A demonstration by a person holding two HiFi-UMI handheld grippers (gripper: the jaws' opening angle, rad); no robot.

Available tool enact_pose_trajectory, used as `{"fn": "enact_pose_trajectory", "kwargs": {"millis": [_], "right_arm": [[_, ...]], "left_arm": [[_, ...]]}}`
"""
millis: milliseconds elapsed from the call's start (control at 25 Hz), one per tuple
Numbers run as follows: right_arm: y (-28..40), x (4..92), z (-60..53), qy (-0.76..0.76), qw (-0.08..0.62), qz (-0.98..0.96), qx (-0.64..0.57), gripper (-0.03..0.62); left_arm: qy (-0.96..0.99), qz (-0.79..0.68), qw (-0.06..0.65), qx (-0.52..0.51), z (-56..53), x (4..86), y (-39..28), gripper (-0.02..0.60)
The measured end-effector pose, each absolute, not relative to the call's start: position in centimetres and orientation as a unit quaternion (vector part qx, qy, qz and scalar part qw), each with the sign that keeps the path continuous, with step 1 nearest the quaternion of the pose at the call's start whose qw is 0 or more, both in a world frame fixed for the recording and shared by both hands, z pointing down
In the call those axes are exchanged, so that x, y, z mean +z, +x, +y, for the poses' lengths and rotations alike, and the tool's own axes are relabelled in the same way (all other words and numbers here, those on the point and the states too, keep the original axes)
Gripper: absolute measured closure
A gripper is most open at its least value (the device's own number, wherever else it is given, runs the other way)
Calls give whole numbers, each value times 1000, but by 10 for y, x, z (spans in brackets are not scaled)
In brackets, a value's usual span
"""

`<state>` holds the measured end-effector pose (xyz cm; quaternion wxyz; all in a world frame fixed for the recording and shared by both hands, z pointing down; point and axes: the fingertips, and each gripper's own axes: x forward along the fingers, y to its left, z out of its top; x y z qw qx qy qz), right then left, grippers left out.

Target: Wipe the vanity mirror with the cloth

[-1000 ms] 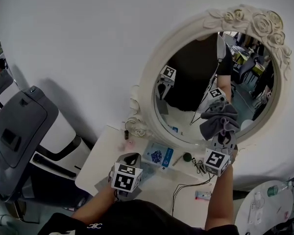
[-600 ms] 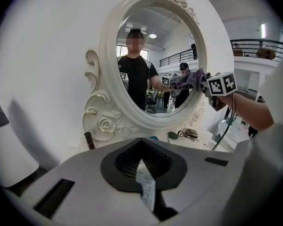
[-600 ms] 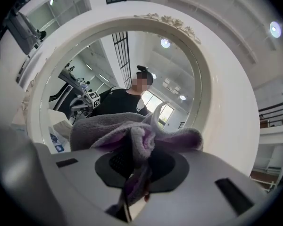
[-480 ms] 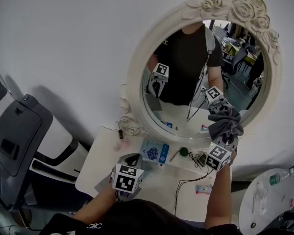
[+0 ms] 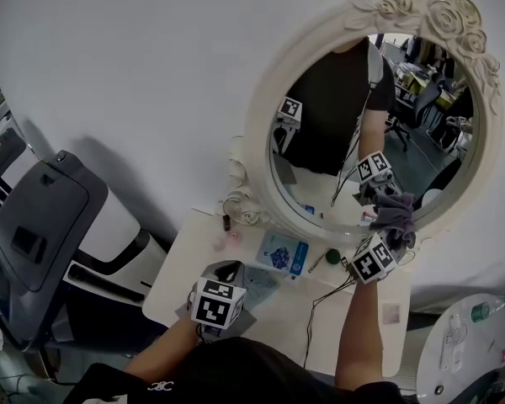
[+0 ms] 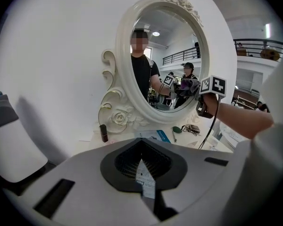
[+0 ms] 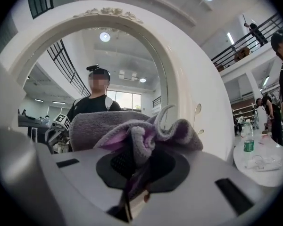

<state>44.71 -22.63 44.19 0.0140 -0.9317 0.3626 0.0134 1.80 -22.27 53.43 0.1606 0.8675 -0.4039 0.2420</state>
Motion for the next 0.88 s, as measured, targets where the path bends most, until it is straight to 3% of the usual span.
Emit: {"fn": "enact_pose_trajectory", "kwargs": {"millis": [400,880], "right_arm": [[400,450,-251,-932,34,360,-21,559],[274,440,-312,-875,-4,483,3,556]], "left_arm": [[858,-421,163,244,-229,536,-20,583],[855,-425,172,241,-229,540,-32,583]]}}
